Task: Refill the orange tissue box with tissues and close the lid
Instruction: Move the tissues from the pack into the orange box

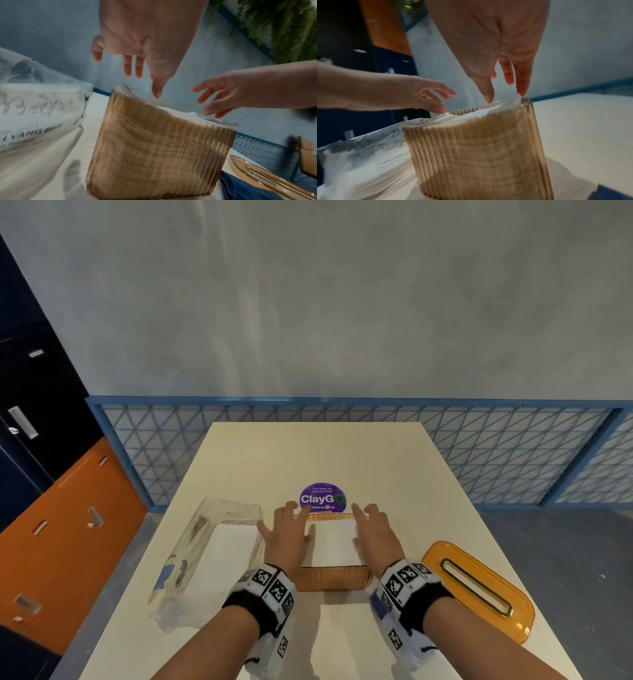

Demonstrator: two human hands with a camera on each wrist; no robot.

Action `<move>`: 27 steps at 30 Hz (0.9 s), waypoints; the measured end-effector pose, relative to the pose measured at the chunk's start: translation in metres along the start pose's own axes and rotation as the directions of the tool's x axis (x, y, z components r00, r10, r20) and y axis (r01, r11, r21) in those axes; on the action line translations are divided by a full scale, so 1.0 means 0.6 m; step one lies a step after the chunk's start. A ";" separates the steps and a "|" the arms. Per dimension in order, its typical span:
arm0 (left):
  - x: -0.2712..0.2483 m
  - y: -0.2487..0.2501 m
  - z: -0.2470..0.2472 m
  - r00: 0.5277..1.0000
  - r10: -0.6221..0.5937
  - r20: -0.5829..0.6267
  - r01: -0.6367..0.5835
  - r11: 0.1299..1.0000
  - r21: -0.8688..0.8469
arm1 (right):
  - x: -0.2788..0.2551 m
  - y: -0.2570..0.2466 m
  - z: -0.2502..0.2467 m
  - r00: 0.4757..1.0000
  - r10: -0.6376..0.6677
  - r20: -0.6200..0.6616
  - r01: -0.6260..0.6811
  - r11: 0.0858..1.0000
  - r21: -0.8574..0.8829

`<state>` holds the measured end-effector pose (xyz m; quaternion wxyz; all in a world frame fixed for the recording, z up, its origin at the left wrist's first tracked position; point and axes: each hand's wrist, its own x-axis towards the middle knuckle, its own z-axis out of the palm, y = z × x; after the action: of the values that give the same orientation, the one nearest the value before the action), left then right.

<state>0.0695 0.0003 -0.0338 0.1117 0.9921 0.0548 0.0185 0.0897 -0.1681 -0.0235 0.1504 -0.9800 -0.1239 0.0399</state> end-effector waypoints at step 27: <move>0.017 -0.137 -0.019 0.984 -0.054 -0.172 0.028 0.988 -0.154 | 0.035 0.031 -0.028 0.997 -0.020 0.079 0.030 0.992 -0.127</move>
<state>0.0707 0.0834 -0.0407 0.1813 0.9740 0.0832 0.1076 0.1162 -0.1849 -0.0141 0.0830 -0.9837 -0.1441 0.0681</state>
